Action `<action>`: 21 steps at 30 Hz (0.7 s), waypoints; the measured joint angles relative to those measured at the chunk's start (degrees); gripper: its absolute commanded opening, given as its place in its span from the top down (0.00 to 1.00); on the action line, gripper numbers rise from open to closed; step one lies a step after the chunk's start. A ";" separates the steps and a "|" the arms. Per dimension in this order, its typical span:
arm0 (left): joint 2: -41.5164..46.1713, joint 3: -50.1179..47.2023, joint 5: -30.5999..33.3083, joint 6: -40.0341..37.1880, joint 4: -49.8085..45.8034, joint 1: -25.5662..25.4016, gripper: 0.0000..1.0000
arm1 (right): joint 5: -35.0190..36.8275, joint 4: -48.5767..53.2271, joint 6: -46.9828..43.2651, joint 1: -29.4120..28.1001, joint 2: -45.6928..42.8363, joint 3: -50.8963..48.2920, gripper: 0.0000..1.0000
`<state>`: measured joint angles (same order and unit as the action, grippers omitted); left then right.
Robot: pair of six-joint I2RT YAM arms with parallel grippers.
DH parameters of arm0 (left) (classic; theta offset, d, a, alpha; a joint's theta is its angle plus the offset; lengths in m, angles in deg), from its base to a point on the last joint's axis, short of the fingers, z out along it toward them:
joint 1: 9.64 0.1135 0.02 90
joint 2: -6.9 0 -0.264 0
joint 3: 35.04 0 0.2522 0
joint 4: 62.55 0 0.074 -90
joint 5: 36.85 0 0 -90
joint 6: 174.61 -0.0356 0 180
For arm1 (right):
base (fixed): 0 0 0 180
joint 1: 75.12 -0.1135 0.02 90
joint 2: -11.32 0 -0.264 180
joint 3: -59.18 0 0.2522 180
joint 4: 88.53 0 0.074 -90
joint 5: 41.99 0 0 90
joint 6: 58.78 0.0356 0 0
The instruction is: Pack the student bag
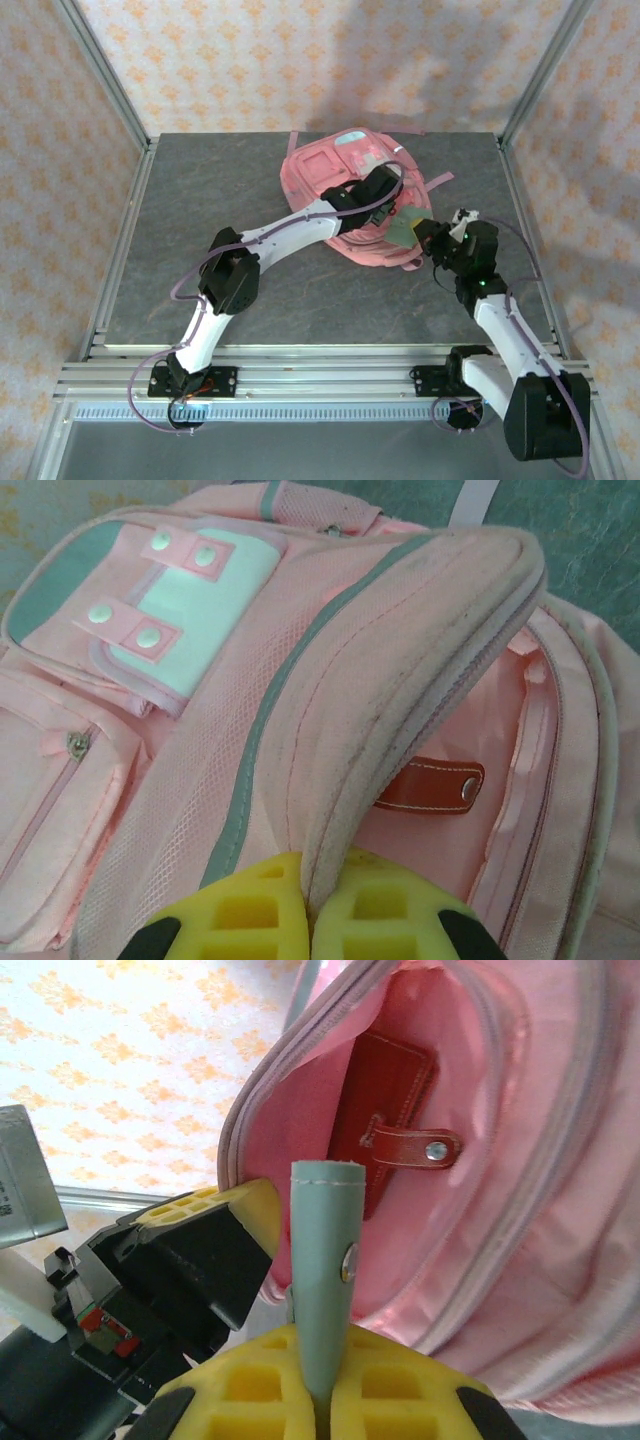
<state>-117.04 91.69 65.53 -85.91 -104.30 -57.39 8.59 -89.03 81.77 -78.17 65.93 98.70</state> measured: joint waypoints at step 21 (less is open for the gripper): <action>0.04 5.29 -6.21 7.63 -2.45 0.57 1.00 | 15.65 -26.93 15.39 -12.07 32.48 10.88 0.89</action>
<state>-117.00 96.98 59.32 -78.28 -106.75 -56.82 24.24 -115.96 97.15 -90.24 98.41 109.59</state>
